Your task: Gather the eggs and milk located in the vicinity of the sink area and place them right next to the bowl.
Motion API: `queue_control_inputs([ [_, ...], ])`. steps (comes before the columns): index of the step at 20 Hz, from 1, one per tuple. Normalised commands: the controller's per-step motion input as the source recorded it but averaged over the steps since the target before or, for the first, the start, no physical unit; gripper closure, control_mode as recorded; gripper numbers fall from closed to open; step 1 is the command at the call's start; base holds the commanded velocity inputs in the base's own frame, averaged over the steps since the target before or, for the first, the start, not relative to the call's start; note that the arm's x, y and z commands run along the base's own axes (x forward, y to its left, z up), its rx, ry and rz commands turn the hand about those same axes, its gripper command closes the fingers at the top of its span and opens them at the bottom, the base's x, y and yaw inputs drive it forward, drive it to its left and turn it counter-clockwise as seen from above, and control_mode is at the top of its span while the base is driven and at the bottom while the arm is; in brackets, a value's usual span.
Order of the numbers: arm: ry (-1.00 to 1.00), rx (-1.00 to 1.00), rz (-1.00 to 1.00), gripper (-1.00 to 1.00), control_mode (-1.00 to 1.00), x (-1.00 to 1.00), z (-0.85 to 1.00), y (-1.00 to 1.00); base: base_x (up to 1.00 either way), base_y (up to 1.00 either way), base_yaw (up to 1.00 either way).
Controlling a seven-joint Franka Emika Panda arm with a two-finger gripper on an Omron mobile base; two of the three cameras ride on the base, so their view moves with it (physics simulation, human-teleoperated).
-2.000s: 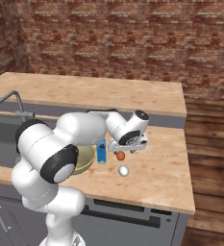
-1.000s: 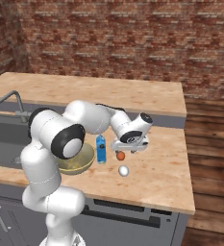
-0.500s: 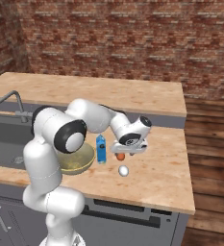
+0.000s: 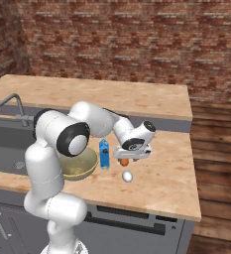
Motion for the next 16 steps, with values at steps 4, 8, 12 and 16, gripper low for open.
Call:
queue_control_inputs([
  [4, 0.0, 0.0, 0.0, -1.0, -1.0, 0.0, -0.16, 0.11, 0.0, 0.0, 0.0],
  [8, 0.0, 0.0, 0.0, -1.0, -1.0, 0.0, -0.17, 0.15, 0.0, 0.0, 0.0],
  [12, 0.0, 0.0, 0.0, -1.0, -1.0, 0.0, -0.2, 0.1, 0.0, 0.0, 0.0],
  [16, 0.0, 0.0, 0.0, -1.0, -1.0, 0.0, -0.25, 0.09, 0.0, 0.0, 0.0],
])
